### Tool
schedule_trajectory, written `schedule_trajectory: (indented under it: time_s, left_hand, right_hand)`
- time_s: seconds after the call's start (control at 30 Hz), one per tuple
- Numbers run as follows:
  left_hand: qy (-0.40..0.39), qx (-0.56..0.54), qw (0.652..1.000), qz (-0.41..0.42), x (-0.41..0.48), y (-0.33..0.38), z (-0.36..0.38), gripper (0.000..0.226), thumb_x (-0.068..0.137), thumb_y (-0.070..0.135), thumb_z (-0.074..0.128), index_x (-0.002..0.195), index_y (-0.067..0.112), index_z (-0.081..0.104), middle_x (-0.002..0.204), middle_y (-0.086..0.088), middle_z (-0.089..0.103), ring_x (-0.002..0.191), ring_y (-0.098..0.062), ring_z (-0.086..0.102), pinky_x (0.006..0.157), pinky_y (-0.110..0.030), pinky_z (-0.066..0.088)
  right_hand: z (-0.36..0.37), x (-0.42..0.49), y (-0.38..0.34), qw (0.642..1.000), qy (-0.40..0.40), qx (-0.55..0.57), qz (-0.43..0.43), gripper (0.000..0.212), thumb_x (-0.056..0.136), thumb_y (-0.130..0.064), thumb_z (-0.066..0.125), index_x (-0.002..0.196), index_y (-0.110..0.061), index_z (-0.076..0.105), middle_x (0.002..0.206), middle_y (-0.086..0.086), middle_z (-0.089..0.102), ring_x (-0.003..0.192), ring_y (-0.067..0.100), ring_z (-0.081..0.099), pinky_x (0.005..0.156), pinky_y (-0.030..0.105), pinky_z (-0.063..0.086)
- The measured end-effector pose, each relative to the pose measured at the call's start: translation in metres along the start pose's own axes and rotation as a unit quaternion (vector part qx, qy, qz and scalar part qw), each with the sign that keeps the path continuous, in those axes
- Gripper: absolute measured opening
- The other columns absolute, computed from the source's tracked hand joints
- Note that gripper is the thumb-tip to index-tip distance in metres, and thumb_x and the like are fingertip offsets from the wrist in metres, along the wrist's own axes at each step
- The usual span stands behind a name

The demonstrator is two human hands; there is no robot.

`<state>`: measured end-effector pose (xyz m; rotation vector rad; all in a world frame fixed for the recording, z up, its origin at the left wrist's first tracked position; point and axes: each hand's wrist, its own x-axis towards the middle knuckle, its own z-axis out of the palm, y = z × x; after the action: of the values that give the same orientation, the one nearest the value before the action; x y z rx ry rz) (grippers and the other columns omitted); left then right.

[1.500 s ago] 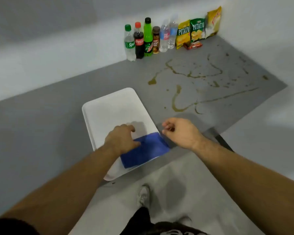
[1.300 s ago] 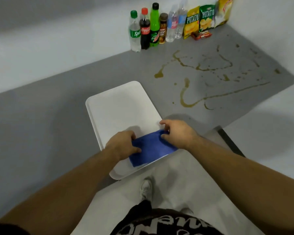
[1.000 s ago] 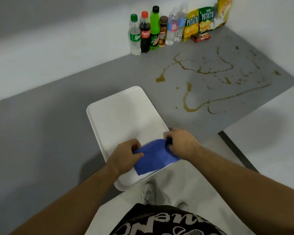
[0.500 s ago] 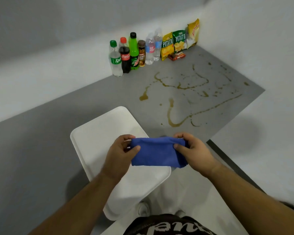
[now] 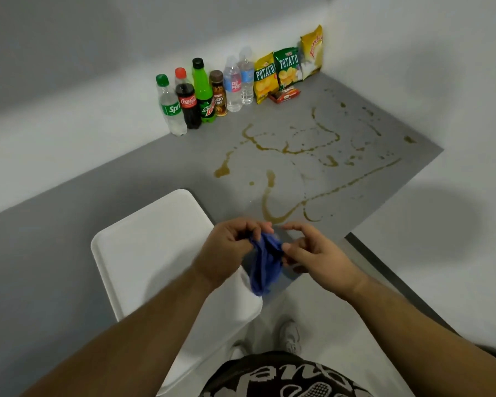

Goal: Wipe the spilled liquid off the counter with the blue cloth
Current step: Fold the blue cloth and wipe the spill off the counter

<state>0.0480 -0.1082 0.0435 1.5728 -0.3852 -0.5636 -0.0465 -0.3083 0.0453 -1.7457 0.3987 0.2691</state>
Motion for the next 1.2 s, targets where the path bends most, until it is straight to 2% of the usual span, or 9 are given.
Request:
schedule_trajectory:
  time_s: [0.13,0.33,0.47,0.6,0.73,0.83,0.9,1.03,1.2]
  left_hand:
    - [-0.040,0.061,0.997,0.011,0.009,0.008,0.017,0.023,0.077,-0.005,0.057,0.074,0.015,0.067,0.123,0.000,0.071,0.121,-0.019,0.065,0.107,-0.039,0.054]
    - [0.036,0.154,0.987,-0.008,0.013,0.015,0.035,0.041,0.083,-0.019,0.061,0.074,0.020,0.071,0.145,0.006,0.051,0.135,0.000,0.047,0.110,-0.023,0.042]
    - [0.098,-0.051,0.989,-0.095,0.005,0.014,0.043,0.036,0.089,-0.024,0.051,0.081,0.007,0.066,0.116,-0.009,0.061,0.109,-0.023,0.063,0.093,-0.039,0.050]
    - [0.082,-0.239,0.950,-0.183,-0.008,0.013,0.034,0.034,0.097,-0.013,0.041,0.088,0.012,0.062,0.100,-0.020,0.066,0.093,-0.039,0.065,0.075,-0.046,0.056]
    - [0.045,-0.322,0.916,-0.236,-0.009,0.005,0.023,0.018,0.089,0.008,0.044,0.088,0.014,0.061,0.098,-0.014,0.062,0.090,-0.031,0.061,0.076,-0.045,0.053]
    - [0.141,-0.212,0.922,-0.292,0.004,-0.021,0.027,0.012,0.097,0.015,0.056,0.092,0.009,0.065,0.096,-0.015,0.066,0.086,-0.027,0.065,0.079,-0.047,0.056]
    - [0.173,0.020,0.940,-0.295,0.011,-0.040,0.031,0.004,0.093,0.012,0.069,0.095,0.009,0.068,0.097,-0.012,0.070,0.088,-0.023,0.067,0.083,-0.043,0.059]
    - [0.162,0.300,0.921,-0.186,0.017,-0.059,0.033,0.023,0.087,0.002,0.064,0.099,0.020,0.074,0.095,0.006,0.069,0.085,-0.013,0.063,0.069,-0.007,0.045]
    - [0.120,0.442,0.883,-0.100,0.025,-0.061,0.022,0.025,0.091,0.011,0.062,0.111,0.022,0.073,0.115,0.005,0.070,0.104,-0.019,0.063,0.088,-0.034,0.056]
  right_hand:
    - [-0.020,0.019,-0.001,0.992,-0.042,-0.102,-0.064,0.042,0.091,-0.041,0.077,0.131,-0.039,0.064,0.086,0.013,0.067,0.078,0.023,0.065,0.078,0.041,0.053]
    - [-0.045,0.040,0.007,0.986,-0.059,-0.141,-0.072,0.022,0.100,-0.022,0.066,0.097,-0.043,0.070,0.095,-0.017,0.069,0.089,-0.005,0.064,0.075,0.011,0.045]
    - [-0.054,0.039,0.011,0.999,-0.035,0.037,-0.007,0.024,0.105,-0.003,0.048,0.101,-0.010,0.070,0.101,0.019,0.072,0.094,0.035,0.068,0.090,0.046,0.054]
    - [-0.063,0.042,0.010,0.996,0.025,0.089,0.012,0.023,0.108,-0.009,0.043,0.110,0.009,0.058,0.102,0.040,0.055,0.085,0.031,0.054,0.076,0.057,0.047]
    - [-0.069,0.054,0.013,0.996,0.058,0.060,0.005,0.023,0.108,-0.020,0.049,0.109,-0.002,0.063,0.106,0.029,0.061,0.086,0.027,0.061,0.087,0.056,0.052]
    - [-0.064,0.071,0.024,0.998,0.032,-0.038,0.026,0.020,0.104,-0.031,0.058,0.115,-0.018,0.068,0.099,0.007,0.074,0.095,0.021,0.070,0.093,0.045,0.056]
    - [-0.059,0.084,0.038,0.987,0.000,-0.155,0.045,0.031,0.099,-0.028,0.065,0.130,-0.023,0.064,0.103,-0.002,0.074,0.096,0.018,0.069,0.090,0.034,0.054]
    - [-0.053,0.100,0.054,0.965,0.018,-0.263,-0.003,0.035,0.094,-0.015,0.065,0.128,-0.026,0.066,0.097,-0.008,0.069,0.092,0.017,0.066,0.077,0.021,0.044]
    - [-0.051,0.110,0.054,0.941,0.116,-0.309,-0.075,0.031,0.095,-0.020,0.060,0.124,-0.031,0.063,0.101,-0.008,0.066,0.089,0.015,0.061,0.076,0.025,0.042]
